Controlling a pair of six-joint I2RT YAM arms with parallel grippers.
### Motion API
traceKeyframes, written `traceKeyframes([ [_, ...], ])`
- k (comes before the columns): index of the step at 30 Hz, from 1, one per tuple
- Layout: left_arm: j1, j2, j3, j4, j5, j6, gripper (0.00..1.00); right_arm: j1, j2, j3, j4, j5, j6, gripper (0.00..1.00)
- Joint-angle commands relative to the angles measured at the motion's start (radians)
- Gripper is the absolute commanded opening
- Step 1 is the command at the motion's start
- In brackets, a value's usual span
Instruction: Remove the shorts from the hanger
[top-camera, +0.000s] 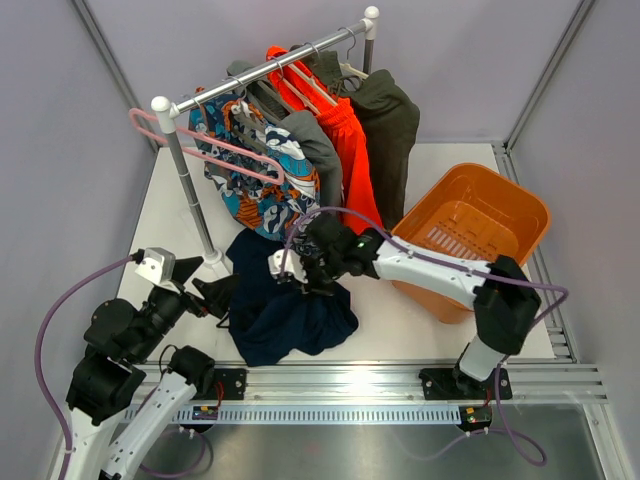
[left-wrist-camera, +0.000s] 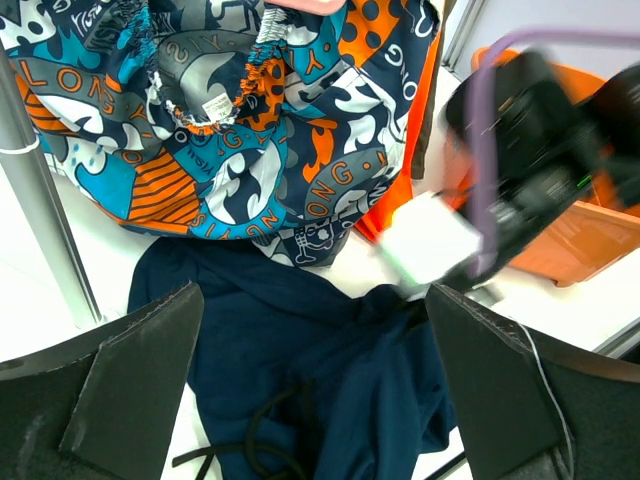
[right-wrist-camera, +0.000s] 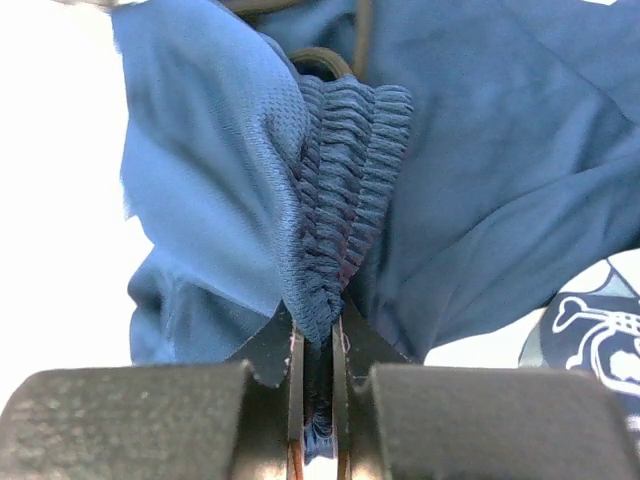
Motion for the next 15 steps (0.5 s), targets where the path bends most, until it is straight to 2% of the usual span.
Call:
traceKeyframes([
  [1,-0.002,0.012,0.015,0.04,0.014,0.027,0.99,-0.087,-0.189,0.058,-0.217,-0.296,-0.143,0.0],
  [4,-0.002,0.015,0.021,0.04,0.017,0.038,0.99,-0.194,-0.29,0.124,-0.434,-0.455,-0.293,0.0],
  [8,-0.002,0.019,0.023,0.045,0.014,0.046,0.99,-0.355,-0.41,0.231,-0.522,-0.575,-0.278,0.0],
  [10,-0.002,0.022,0.021,0.048,0.012,0.046,0.99,-0.421,-0.447,0.27,-0.49,-0.62,-0.197,0.0],
  [11,-0.002,0.022,0.02,0.049,0.012,0.046,0.99,-0.495,-0.484,0.3,-0.467,-0.637,-0.154,0.0],
  [14,-0.002,0.027,0.008,0.069,0.014,0.041,0.99,-0.637,-0.546,0.348,-0.283,-0.666,0.106,0.0],
  [15,-0.002,0.03,0.006,0.074,0.015,0.038,0.99,-0.672,-0.559,0.36,-0.162,-0.67,0.166,0.0],
])
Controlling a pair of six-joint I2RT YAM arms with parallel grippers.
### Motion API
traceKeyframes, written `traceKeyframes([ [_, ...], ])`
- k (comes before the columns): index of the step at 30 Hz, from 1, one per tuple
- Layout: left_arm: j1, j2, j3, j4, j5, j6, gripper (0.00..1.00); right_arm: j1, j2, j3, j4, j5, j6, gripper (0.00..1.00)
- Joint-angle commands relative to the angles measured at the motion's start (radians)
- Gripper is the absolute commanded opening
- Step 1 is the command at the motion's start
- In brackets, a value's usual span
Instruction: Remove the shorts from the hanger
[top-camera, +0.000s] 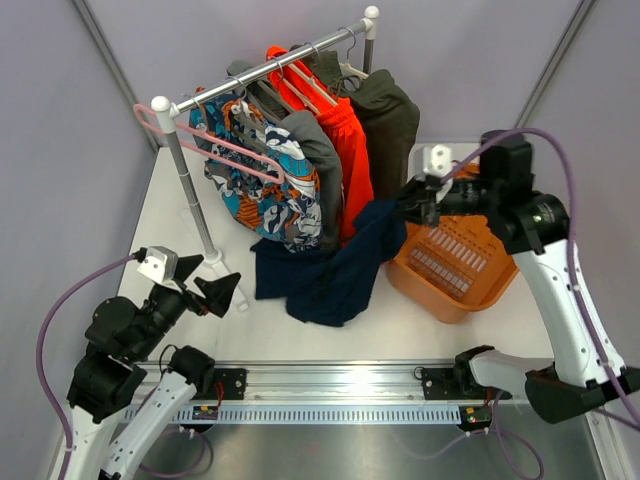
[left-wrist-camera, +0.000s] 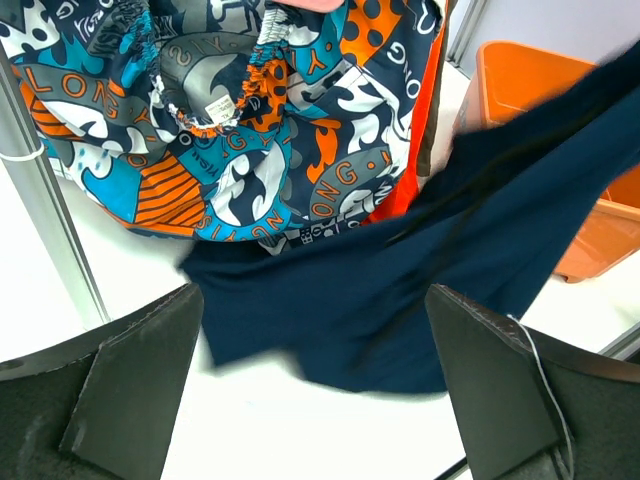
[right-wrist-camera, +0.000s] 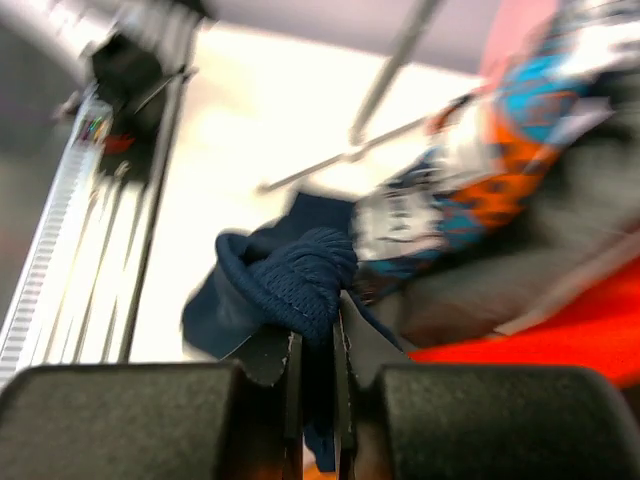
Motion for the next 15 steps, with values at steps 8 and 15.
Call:
traceKeyframes([
  [8,-0.002,0.069,-0.005,0.117,0.049,0.018,0.99,-0.375,0.036,0.356,0.75,0.065,0.927,0.0],
  [15,-0.002,0.087,-0.003,0.129,0.06,0.035,0.99,-0.576,0.204,0.677,0.773,0.303,1.196,0.0],
])
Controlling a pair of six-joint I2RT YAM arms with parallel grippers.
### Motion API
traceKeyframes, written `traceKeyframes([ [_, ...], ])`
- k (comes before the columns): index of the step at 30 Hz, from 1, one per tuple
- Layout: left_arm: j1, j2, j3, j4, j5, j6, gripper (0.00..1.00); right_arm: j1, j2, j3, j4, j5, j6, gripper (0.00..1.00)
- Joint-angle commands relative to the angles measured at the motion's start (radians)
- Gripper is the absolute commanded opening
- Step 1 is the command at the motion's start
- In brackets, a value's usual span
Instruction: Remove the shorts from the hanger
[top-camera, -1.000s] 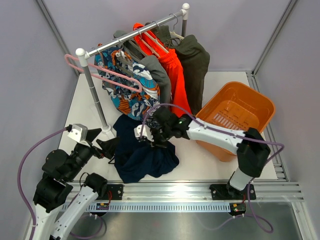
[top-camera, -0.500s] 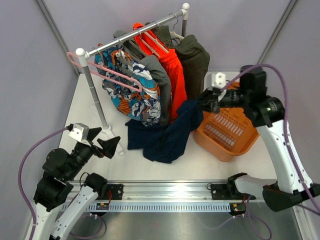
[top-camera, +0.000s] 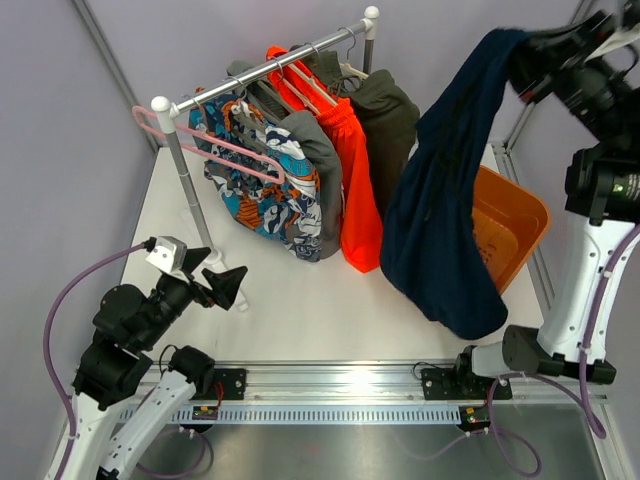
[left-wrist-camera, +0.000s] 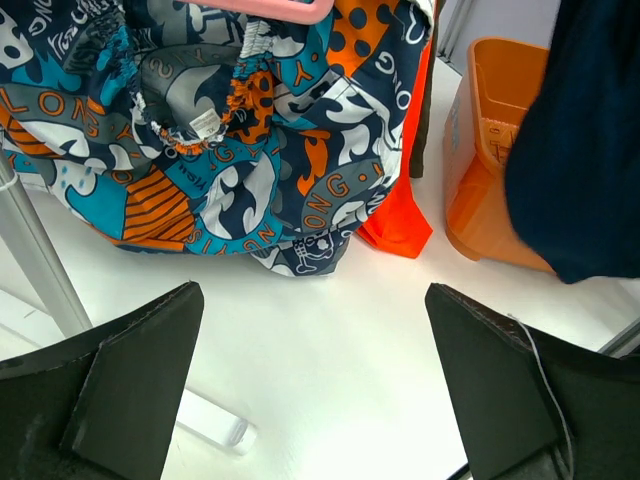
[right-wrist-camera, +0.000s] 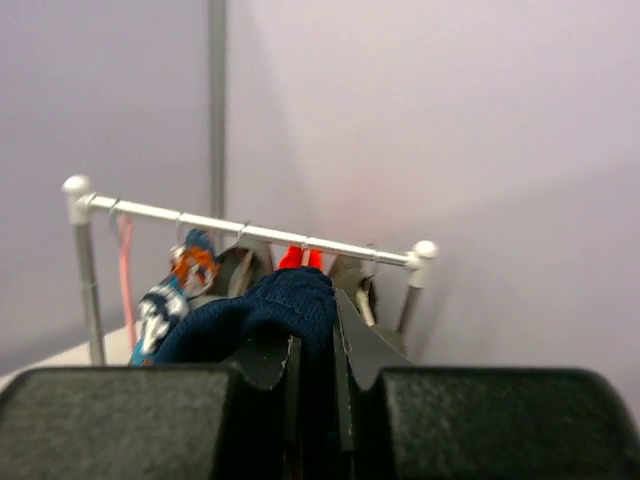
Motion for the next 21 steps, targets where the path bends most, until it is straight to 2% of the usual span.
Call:
traceKeyframes([
  [1,-0.002,0.013,-0.006,0.064,0.032,0.025,0.99,-0.089,0.081,0.186,0.119,0.162,0.231,0.0],
  [5,-0.002,0.014,-0.009,0.063,0.032,0.028,0.99,-0.173,0.124,0.255,0.165,0.24,0.269,0.0],
  [8,-0.002,0.013,-0.011,0.06,0.029,0.031,0.99,-0.245,0.15,0.3,0.232,0.251,0.315,0.0],
  [14,-0.003,0.02,-0.012,0.061,0.032,0.035,0.99,-0.325,0.195,0.361,0.248,0.266,0.328,0.0],
  [20,-0.002,0.028,-0.011,0.063,0.032,0.037,0.99,-0.328,0.131,0.135,0.265,0.184,0.292,0.0],
  [21,-0.002,0.028,-0.011,0.064,0.032,0.037,0.99,-0.328,0.121,0.095,0.265,0.13,0.288,0.0],
])
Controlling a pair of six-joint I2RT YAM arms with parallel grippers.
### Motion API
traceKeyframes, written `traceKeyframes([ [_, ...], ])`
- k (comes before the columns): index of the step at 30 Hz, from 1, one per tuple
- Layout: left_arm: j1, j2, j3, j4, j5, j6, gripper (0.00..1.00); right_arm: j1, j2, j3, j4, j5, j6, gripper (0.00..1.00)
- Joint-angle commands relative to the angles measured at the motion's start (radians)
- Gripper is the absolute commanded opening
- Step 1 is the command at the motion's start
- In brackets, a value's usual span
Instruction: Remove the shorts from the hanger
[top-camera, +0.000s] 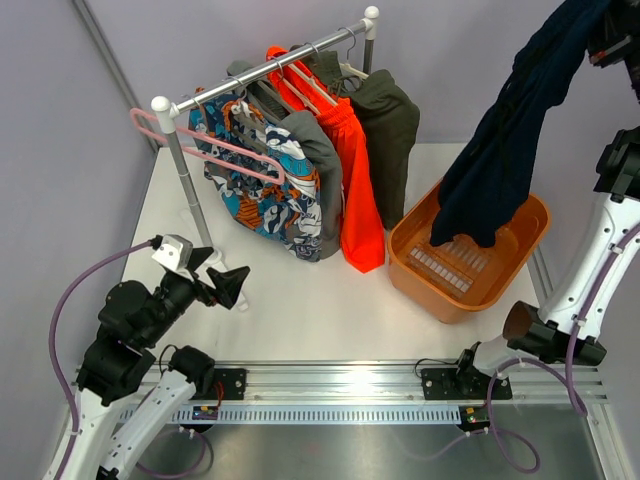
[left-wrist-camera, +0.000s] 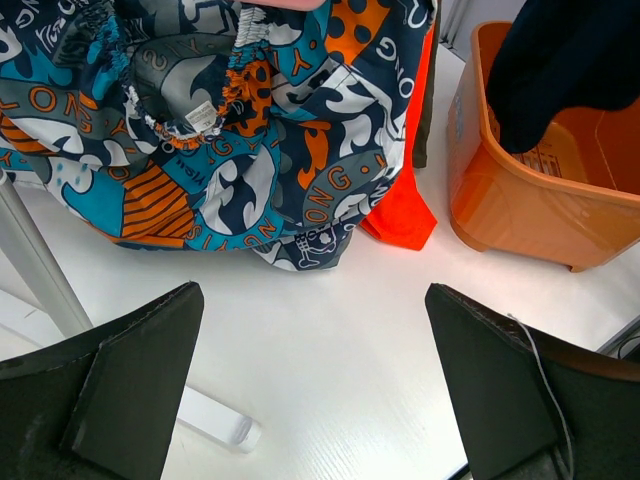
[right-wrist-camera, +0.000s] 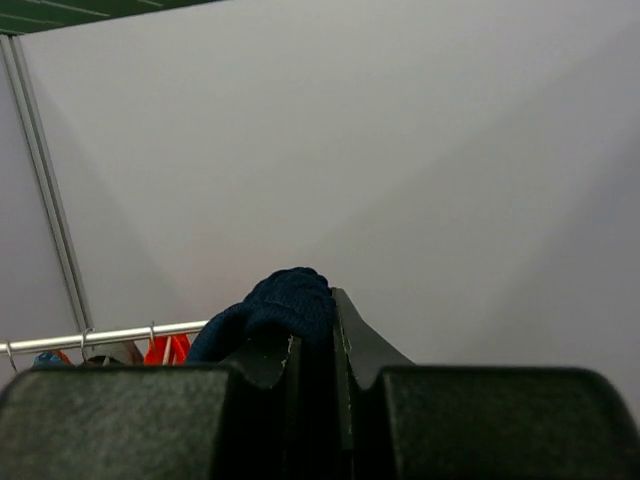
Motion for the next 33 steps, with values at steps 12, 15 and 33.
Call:
traceKeyframes([
  [12,-0.002,0.023,-0.018,0.074,0.017,0.002,0.99,0.151,-0.3,-1.064,-0.471,-0.186,-0.718,0.05],
  [15,-0.002,0.04,-0.012,0.074,0.022,-0.003,0.99,0.156,-0.279,-1.126,-0.583,-0.086,-0.815,0.25],
  [33,-0.002,0.118,0.088,0.019,-0.082,-0.138,0.99,0.175,-0.153,-0.584,-0.905,0.084,-0.685,1.0],
])
